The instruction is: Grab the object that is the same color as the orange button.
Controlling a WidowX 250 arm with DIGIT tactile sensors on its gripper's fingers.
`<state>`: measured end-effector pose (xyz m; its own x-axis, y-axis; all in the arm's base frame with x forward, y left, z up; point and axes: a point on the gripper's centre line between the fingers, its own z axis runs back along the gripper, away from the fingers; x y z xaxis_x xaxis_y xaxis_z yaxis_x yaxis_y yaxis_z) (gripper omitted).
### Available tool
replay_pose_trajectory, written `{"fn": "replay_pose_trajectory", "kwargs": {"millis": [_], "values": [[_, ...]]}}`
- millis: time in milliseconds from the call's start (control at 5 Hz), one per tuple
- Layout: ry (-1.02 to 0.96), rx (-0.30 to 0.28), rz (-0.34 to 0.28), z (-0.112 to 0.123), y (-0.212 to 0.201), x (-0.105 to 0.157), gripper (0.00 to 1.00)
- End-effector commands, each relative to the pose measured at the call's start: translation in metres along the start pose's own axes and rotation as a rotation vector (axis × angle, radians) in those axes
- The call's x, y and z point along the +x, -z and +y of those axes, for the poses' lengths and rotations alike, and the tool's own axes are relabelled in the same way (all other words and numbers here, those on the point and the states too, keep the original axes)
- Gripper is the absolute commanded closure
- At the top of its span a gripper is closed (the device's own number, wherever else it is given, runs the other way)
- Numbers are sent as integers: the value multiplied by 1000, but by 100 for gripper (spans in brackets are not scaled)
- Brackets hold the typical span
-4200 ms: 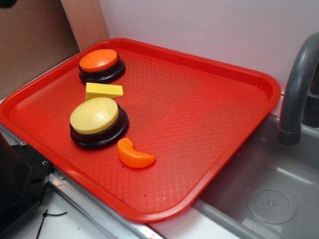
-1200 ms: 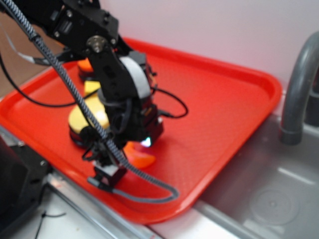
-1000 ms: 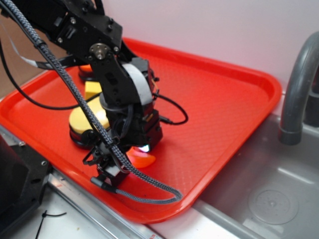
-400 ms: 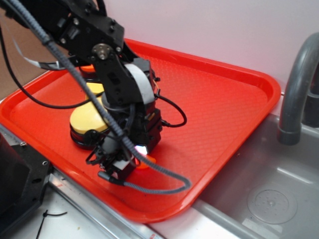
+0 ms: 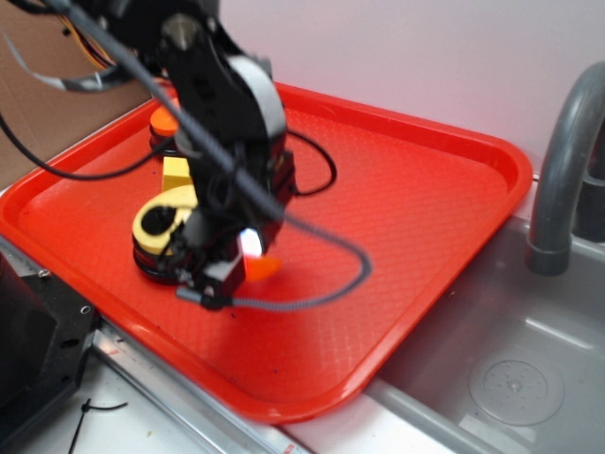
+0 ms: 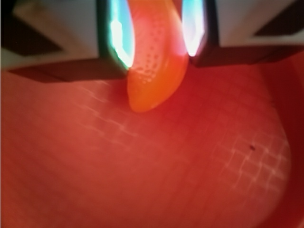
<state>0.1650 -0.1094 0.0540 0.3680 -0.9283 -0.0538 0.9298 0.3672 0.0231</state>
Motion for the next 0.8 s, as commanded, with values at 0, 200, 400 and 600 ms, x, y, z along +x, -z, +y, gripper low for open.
{"fn": "replay_pose_trajectory", "kwargs": {"millis": [0,200,400,600], "values": [[-460,-82,-98,23,-70,-11,100],[-710,-131,-123,40,-95,-35,100],[-960,-70,-150,48,-123,-64,100],[-1209,-30,-164,53,-139,-86,100]]}}
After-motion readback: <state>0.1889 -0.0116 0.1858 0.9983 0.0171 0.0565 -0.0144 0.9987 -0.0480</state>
